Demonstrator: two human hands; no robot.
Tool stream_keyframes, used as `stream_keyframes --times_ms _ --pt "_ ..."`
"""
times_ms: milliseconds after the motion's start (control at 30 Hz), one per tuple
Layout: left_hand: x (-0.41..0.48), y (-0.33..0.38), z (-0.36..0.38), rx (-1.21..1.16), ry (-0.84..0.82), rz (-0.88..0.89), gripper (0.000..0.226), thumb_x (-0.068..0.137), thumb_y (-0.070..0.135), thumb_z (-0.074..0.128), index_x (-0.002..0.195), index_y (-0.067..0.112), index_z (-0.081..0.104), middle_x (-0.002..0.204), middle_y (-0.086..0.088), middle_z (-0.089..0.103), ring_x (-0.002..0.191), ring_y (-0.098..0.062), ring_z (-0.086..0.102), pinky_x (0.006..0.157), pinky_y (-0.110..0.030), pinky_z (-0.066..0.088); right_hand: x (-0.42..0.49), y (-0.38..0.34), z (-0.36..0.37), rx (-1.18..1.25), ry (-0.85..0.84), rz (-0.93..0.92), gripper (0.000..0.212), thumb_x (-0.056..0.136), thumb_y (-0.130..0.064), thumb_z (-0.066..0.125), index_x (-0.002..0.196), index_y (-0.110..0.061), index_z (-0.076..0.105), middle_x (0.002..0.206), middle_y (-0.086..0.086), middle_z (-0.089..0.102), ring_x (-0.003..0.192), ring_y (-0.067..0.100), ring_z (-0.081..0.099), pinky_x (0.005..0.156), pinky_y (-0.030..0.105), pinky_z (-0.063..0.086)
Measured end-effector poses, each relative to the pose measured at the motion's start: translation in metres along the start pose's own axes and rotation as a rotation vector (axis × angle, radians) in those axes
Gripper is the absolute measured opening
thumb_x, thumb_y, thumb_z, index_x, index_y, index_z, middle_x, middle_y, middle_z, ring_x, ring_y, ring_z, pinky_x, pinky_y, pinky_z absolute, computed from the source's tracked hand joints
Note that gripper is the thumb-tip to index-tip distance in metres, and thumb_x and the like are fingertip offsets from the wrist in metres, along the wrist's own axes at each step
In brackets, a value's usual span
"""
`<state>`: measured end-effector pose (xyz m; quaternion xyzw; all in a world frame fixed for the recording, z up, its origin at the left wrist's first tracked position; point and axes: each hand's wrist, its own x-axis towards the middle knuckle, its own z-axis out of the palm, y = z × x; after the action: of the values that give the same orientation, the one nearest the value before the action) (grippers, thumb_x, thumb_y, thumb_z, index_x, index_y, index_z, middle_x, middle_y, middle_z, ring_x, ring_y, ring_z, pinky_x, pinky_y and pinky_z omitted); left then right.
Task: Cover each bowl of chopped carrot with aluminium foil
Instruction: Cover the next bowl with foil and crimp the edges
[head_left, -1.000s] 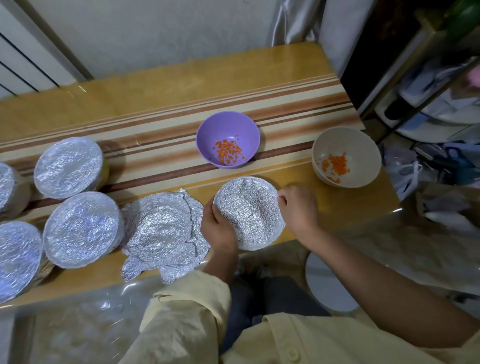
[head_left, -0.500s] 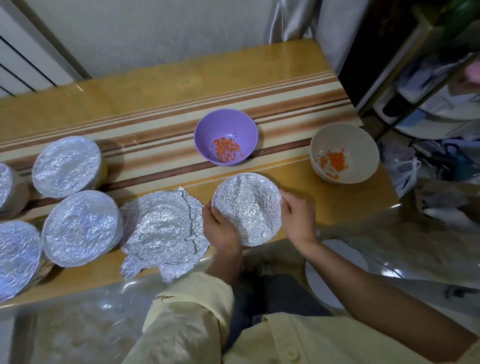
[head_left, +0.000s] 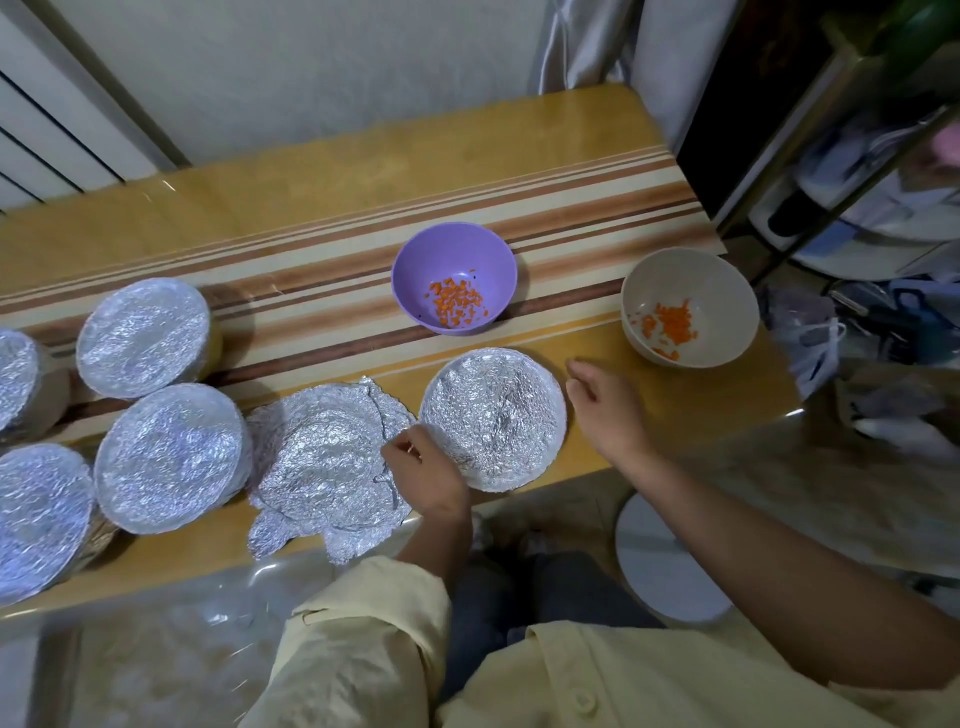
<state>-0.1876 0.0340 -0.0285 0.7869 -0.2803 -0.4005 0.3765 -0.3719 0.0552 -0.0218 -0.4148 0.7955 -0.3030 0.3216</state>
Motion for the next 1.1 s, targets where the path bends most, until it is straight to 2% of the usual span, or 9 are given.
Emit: stream_keyframes --times_ms 100,200,367,467,633,800,900,1000,1100 --pt "0.007 0.002 0.002 -0.072 -0.129 0.089 0.031 0.106 0.019 0.041 0.128 0.004 0.057 0.116 -0.008 0.060 0.106 -0.021 0.053 0.091 -0.023 0.036 -0.011 0.007 0.011 -0.005 0.017 -0.101 0.035 0.093 -0.019 0.045 0.120 -0.011 0.065 0.106 -0.004 0.069 0.098 0.012 0.061 0.082 0.022 0.042" --pt "0.008 0.000 0.009 -0.044 -0.189 0.168 0.033 0.108 0.014 0.036 0.120 -0.004 0.061 0.114 -0.021 0.063 0.098 -0.025 0.054 0.083 -0.025 0.037 -0.015 0.008 0.019 0.004 0.061 -0.113 0.036 0.092 -0.009 0.046 0.119 -0.016 0.067 0.105 -0.003 0.072 0.093 0.011 0.065 0.079 0.029 0.050" --pt "0.008 -0.001 0.014 -0.009 -0.163 0.190 0.035 0.108 0.015 0.035 0.112 -0.007 0.062 0.103 -0.026 0.062 0.085 -0.027 0.050 0.084 -0.039 0.043 -0.019 0.005 0.020 -0.053 0.118 -0.149 0.037 0.089 -0.015 0.045 0.117 -0.012 0.069 0.095 0.004 0.074 0.078 0.013 0.064 0.070 0.029 0.047" --pt "0.008 -0.002 0.013 -0.006 -0.163 0.206 0.034 0.108 0.013 0.035 0.107 -0.008 0.062 0.091 -0.021 0.059 0.080 -0.024 0.047 0.075 -0.032 0.035 -0.014 0.003 0.008 -0.200 0.088 -0.197 0.029 0.090 -0.010 0.052 0.110 -0.014 0.072 0.084 0.007 0.073 0.069 0.017 0.062 0.063 0.029 0.045" --pt "0.010 -0.003 0.012 0.015 -0.158 0.235 0.033 0.107 0.010 0.036 0.101 -0.010 0.060 0.083 -0.009 0.052 0.079 -0.022 0.043 0.068 -0.029 0.028 0.000 -0.011 -0.008 -0.289 0.051 -0.246 0.031 0.094 -0.017 0.054 0.122 -0.012 0.065 0.111 0.008 0.070 0.097 0.023 0.064 0.082 0.033 0.049" --pt "0.009 -0.001 0.012 0.008 -0.174 0.216 0.033 0.108 0.012 0.035 0.102 -0.009 0.060 0.090 -0.025 0.057 0.079 -0.034 0.045 0.069 -0.028 0.029 -0.006 -0.016 0.006 -0.283 0.074 -0.306 0.033 0.089 -0.004 0.052 0.117 -0.012 0.068 0.078 0.012 0.070 0.062 0.022 0.056 0.059 0.025 0.035" --pt "0.011 -0.002 0.013 0.003 -0.162 0.207 0.035 0.108 0.013 0.035 0.101 -0.013 0.058 0.100 -0.037 0.056 0.087 -0.047 0.046 0.068 -0.036 0.031 -0.008 -0.011 0.005 -0.250 0.044 -0.298 0.037 0.087 -0.002 0.052 0.119 -0.011 0.067 0.082 0.010 0.072 0.070 0.026 0.063 0.063 0.024 0.038" --pt "0.011 0.000 0.011 -0.001 -0.182 0.204 0.033 0.107 0.012 0.036 0.099 -0.011 0.058 0.089 -0.033 0.052 0.073 -0.025 0.039 0.067 -0.031 0.028 -0.006 -0.013 -0.003 -0.198 -0.026 -0.304 0.034 0.089 -0.004 0.054 0.120 -0.011 0.065 0.095 0.012 0.071 0.086 0.027 0.065 0.073 0.031 0.048" --pt "0.013 -0.002 0.010 -0.005 -0.192 0.202 0.032 0.107 0.012 0.036 0.099 -0.009 0.060 0.089 -0.025 0.057 0.075 -0.018 0.041 0.068 -0.030 0.029 0.005 -0.015 -0.003 -0.214 -0.074 -0.235 0.042 0.095 -0.017 0.053 0.136 -0.010 0.051 0.133 0.011 0.057 0.115 0.027 0.057 0.099 0.039 0.044"
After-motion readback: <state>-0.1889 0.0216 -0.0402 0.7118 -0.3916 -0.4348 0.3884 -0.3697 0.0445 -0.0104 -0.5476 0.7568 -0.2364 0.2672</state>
